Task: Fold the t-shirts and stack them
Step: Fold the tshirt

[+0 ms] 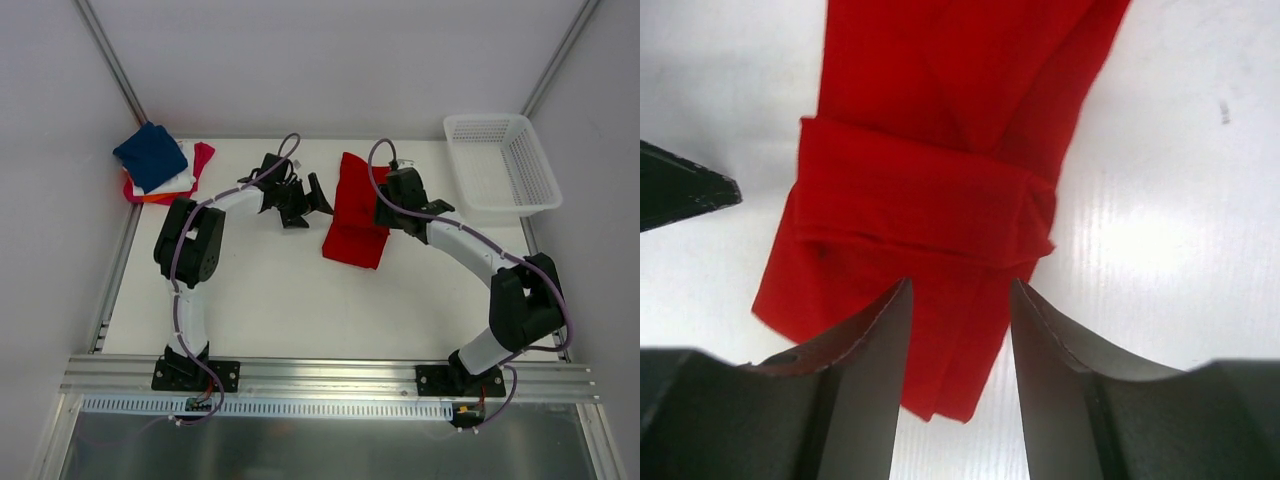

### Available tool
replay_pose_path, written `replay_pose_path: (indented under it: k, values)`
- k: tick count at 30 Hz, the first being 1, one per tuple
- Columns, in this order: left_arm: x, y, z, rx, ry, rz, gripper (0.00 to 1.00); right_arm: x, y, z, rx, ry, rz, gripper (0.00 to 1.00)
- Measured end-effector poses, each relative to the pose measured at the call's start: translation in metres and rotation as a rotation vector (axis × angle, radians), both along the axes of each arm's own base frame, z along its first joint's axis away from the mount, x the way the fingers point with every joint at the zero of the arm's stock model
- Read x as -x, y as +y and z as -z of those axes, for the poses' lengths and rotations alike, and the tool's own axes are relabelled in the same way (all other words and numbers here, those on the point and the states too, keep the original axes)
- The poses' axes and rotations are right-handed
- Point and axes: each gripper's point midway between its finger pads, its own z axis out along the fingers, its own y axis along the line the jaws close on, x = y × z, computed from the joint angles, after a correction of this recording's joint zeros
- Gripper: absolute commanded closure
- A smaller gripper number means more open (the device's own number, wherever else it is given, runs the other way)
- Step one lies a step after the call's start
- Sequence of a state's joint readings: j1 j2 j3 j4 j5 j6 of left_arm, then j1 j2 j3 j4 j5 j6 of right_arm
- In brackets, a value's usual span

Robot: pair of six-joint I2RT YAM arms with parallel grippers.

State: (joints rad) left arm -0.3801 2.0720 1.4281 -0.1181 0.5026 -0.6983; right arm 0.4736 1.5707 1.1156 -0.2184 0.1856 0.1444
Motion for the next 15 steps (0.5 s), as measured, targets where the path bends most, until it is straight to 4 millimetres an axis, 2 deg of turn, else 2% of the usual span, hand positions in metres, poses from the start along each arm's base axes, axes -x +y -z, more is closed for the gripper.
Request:
replay_pose_path:
  k: [5,9,15]
  values:
    - [0.031,-0.010,-0.010,-0.011,-0.009,0.039,0.01,0.016,0.018,0.007,-0.005,0.036,-0.065,0.54]
    - [0.052,-0.017,-0.007,-0.018,0.006,0.072,0.01,0.024,0.027,0.016,-0.029,0.075,-0.103,0.54]
    - [0.062,-0.009,0.008,-0.050,0.040,0.060,0.01,0.035,0.042,0.039,-0.046,0.139,-0.143,0.56]
